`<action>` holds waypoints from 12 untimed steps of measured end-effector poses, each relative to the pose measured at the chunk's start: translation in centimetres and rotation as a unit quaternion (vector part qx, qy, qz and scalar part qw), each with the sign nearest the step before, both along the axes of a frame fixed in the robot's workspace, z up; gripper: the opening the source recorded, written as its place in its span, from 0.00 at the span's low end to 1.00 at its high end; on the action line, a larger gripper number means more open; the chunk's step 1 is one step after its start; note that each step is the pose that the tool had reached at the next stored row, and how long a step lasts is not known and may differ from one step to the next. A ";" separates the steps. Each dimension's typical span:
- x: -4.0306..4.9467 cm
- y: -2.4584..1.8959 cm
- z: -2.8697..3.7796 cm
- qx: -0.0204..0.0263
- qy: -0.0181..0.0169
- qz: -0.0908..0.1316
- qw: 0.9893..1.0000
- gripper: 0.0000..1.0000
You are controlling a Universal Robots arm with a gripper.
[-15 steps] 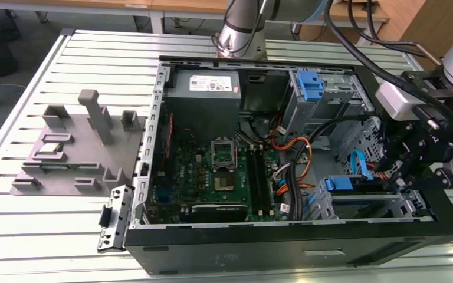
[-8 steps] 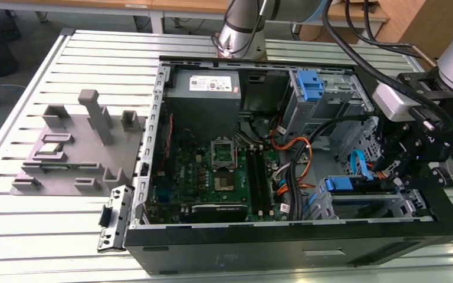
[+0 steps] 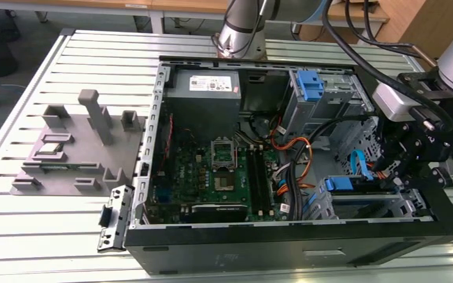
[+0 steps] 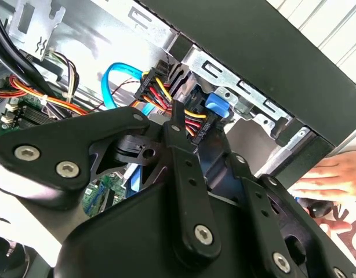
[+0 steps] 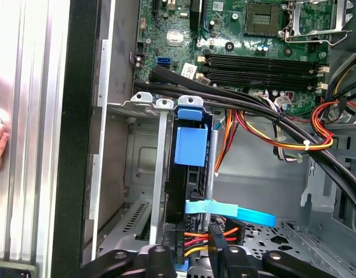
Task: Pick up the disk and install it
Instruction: 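Insert the second disk wire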
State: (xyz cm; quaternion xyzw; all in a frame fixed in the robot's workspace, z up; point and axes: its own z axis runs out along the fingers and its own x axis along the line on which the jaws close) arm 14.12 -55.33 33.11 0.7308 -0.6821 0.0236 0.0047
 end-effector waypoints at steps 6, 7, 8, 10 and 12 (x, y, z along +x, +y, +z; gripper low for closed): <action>0.00 0.00 0.01 0.000 0.000 0.000 1.000 0.18; 0.00 0.00 0.01 0.000 0.000 0.000 1.000 0.18; 0.00 0.00 0.00 0.000 0.000 0.000 1.000 0.18; 0.00 0.00 0.11 0.000 0.000 0.000 1.000 0.18; 0.00 0.00 0.43 0.000 0.000 0.000 1.000 0.18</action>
